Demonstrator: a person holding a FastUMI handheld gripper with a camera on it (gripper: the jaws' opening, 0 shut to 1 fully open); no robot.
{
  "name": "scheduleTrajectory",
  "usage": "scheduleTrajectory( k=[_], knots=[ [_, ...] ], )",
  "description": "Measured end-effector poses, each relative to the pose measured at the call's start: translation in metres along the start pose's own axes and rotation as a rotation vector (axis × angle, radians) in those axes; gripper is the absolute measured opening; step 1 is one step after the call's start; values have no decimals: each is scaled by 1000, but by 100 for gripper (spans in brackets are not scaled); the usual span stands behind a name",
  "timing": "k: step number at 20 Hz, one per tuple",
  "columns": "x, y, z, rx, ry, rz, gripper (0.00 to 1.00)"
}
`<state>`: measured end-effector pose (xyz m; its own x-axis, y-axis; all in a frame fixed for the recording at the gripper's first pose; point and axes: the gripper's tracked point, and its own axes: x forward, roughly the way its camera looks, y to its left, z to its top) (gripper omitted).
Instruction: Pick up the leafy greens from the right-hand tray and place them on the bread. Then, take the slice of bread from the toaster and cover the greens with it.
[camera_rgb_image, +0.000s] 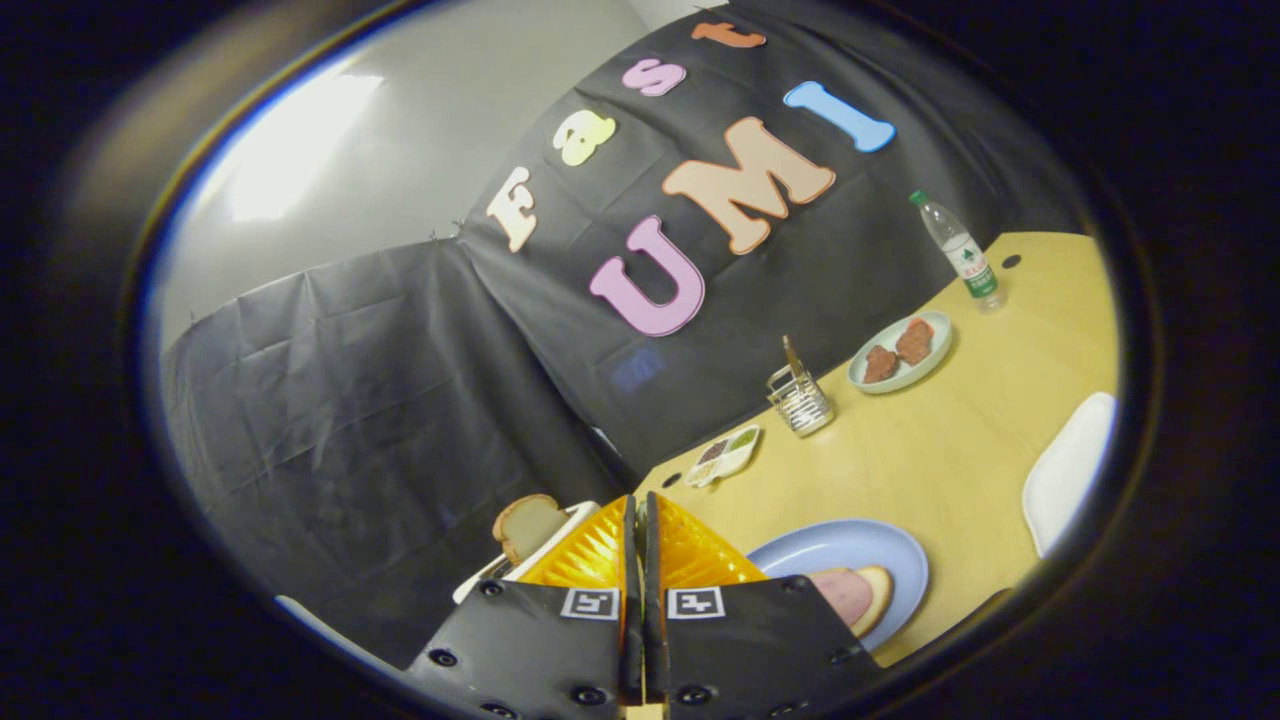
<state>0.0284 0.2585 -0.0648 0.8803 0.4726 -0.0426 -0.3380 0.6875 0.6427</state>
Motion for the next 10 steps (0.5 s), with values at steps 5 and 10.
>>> scheduleTrajectory(
  k=[5,10],
  knots=[
    [6,-47,-25,-44,59,-173,4],
    [-3,-89,-21,-81,75,-313,4]
  ],
)
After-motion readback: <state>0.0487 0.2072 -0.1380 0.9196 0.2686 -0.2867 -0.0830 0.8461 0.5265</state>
